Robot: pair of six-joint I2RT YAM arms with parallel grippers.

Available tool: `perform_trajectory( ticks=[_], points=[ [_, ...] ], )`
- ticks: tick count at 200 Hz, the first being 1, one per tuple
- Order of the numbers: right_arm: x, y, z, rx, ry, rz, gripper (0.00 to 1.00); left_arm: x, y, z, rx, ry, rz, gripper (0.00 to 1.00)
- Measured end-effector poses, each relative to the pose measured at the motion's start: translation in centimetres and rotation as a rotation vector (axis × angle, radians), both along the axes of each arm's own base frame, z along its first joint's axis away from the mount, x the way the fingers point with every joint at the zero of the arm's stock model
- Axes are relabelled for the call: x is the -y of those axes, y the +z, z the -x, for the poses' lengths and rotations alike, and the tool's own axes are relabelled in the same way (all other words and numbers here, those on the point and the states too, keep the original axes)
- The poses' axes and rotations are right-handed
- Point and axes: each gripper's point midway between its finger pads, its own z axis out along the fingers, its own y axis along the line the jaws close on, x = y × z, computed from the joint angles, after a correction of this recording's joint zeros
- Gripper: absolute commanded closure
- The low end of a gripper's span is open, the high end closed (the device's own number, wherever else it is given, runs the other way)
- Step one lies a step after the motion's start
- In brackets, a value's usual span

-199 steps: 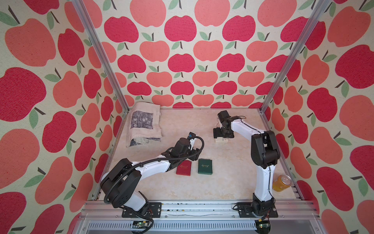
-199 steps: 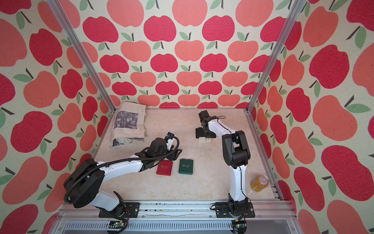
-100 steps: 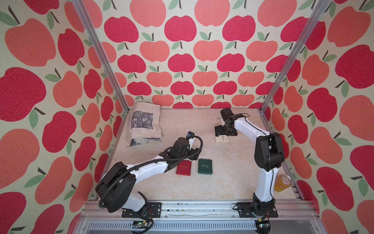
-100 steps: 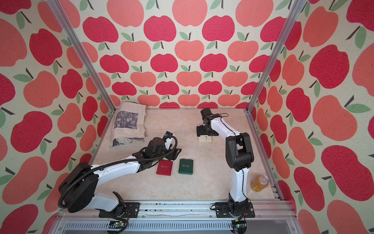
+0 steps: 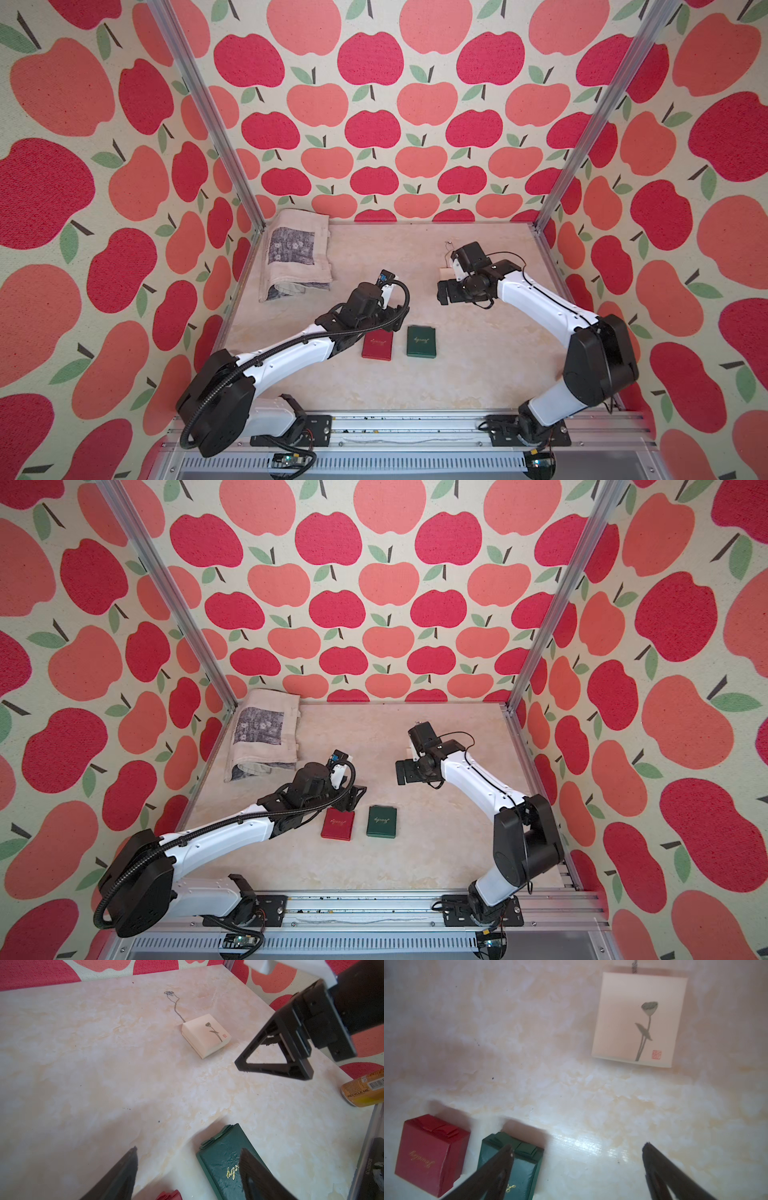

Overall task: Take the necklace out of the lift-off lid jewelry box
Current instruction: Move the jewelry box to the center of the board, then pick up the jewelry box from the center of the board.

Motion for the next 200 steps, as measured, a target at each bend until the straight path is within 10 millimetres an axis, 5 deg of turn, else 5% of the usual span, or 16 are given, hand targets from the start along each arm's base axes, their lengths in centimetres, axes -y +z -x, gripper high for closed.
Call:
perform_trajectory(
  ticks=[36, 79, 200],
  points=[
    [-3.1, -0.8, 5.1, -0.013, 0.062, -0.041, 0.01, -1.6, 0.0, 1.3, -0.008, 0.02, 0.002, 0.2],
    [-5.2, -2.3, 8.2, -0.037, 0.068, -0.028, 0.01, -3.0, -0.7, 2.0, -0.011, 0.046, -0.003, 0.18],
    [-7.8, -4.9, 9.8, -0.031, 0.01, 0.066, 0.01, -4.7, 0.1, 3.3, 0.022, 0.055, 0.03, 0.14]
  ],
)
